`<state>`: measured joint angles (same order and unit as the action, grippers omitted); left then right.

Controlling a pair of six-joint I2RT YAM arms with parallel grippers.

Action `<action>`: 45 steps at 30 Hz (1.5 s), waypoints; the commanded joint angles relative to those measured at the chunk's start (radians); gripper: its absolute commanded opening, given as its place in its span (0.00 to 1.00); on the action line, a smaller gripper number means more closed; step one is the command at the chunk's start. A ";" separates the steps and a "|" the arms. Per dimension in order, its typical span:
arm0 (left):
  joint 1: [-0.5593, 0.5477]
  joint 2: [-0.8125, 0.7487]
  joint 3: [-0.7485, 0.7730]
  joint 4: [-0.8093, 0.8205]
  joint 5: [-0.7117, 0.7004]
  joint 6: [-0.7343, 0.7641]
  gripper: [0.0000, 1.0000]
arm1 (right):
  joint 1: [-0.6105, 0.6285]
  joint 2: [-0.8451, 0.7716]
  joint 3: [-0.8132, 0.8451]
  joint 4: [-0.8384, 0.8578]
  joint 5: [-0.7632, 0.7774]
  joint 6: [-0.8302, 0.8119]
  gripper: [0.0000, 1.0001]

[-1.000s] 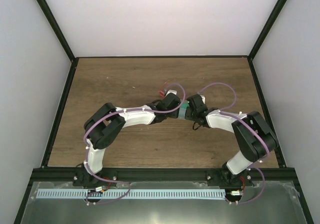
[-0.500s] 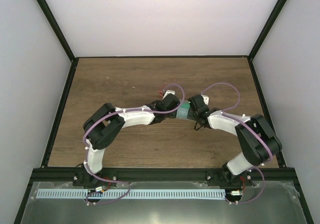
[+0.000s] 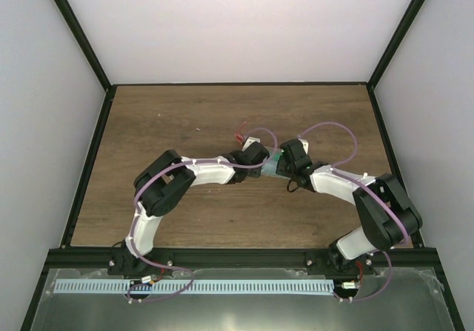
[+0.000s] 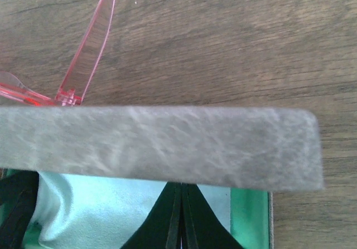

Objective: Organize the sunglasses
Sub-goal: Adjust the glasses cleaning cloth in the sunglasses case.

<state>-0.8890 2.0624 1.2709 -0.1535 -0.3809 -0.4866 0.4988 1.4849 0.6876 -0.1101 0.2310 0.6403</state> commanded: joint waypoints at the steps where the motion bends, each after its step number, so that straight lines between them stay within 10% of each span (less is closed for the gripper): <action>1: -0.001 0.038 0.039 -0.031 -0.025 0.018 0.61 | -0.011 -0.023 -0.012 0.026 -0.016 -0.014 0.01; 16: -0.003 -0.096 -0.030 -0.029 -0.066 0.003 0.62 | -0.007 -0.036 -0.028 0.127 -0.187 -0.040 0.01; 26: -0.019 -0.038 0.008 0.039 0.147 -0.006 0.64 | -0.006 -0.026 -0.037 0.128 -0.150 -0.025 0.01; 45: -0.021 0.024 0.059 -0.057 -0.082 0.014 0.64 | -0.009 0.041 -0.041 0.104 -0.070 0.004 0.01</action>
<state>-0.9089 2.0823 1.3388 -0.2146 -0.4377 -0.4862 0.4988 1.5158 0.6506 -0.0029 0.1272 0.6292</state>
